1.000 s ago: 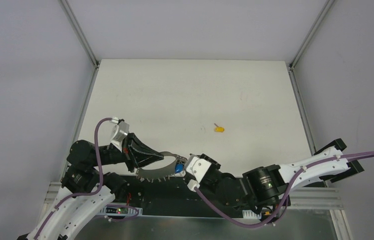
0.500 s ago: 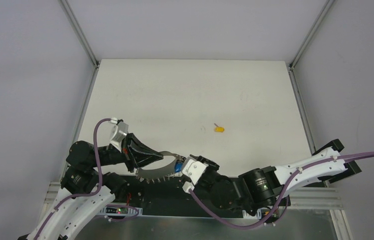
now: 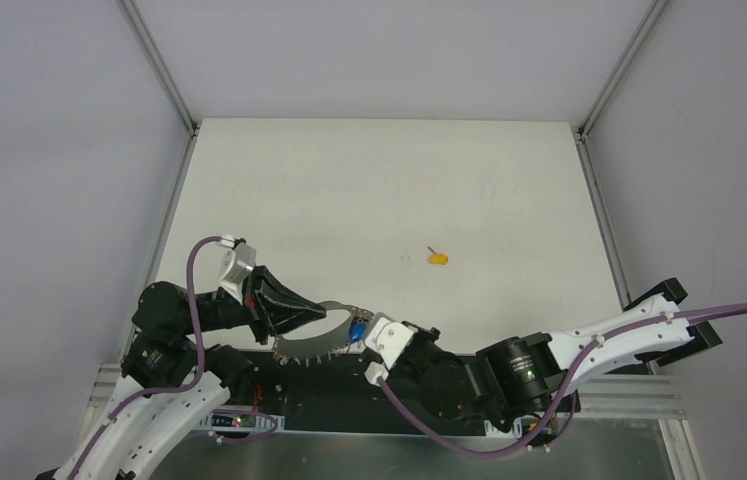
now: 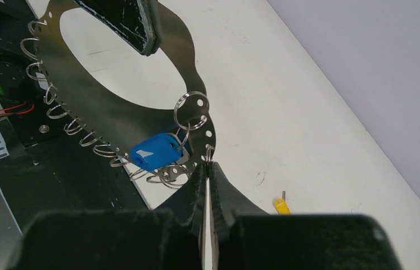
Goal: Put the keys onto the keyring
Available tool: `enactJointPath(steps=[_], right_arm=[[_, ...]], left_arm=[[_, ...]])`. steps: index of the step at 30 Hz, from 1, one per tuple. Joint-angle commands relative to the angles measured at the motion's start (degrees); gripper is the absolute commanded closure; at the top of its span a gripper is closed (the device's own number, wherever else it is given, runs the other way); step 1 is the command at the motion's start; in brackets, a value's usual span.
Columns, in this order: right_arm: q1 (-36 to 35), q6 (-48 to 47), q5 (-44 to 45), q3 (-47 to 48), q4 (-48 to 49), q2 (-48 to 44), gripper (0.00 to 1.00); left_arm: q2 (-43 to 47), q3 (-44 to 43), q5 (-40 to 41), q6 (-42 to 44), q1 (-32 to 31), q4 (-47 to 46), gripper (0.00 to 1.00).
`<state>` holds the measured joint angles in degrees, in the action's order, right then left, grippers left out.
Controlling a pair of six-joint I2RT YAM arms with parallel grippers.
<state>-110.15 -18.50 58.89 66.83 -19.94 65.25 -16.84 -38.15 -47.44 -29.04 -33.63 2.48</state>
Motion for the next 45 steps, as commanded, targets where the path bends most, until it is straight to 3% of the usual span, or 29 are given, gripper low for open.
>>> enactJointPath(steps=[1,13,34,39,45], right_arm=[[0.2,-1.0,1.6,0.5,1.5,-0.1,1.0],[-1.2,-0.6,-8.0,4.1,-5.5,-1.6,1.0],[-1.9,-1.1,-10.1,3.3,-4.3,-4.5,1.0],[-3.5,-3.2,-11.4,3.9,-3.7,-5.0,1.0],[-5.0,-4.0,-12.7,4.3,-3.4,-6.3,1.0]], left_arm=[[0.4,-2.3,0.0,0.6,0.7,-2.7,1.0],[-0.2,-2.9,-0.3,-0.3,0.6,-2.7,1.0],[-2.4,-2.2,-8.7,-4.6,0.7,-7.3,1.0],[-2.2,-1.3,-8.4,-5.7,0.7,-7.5,0.89],[-2.3,0.2,-6.7,-5.7,0.7,-7.0,0.88]])
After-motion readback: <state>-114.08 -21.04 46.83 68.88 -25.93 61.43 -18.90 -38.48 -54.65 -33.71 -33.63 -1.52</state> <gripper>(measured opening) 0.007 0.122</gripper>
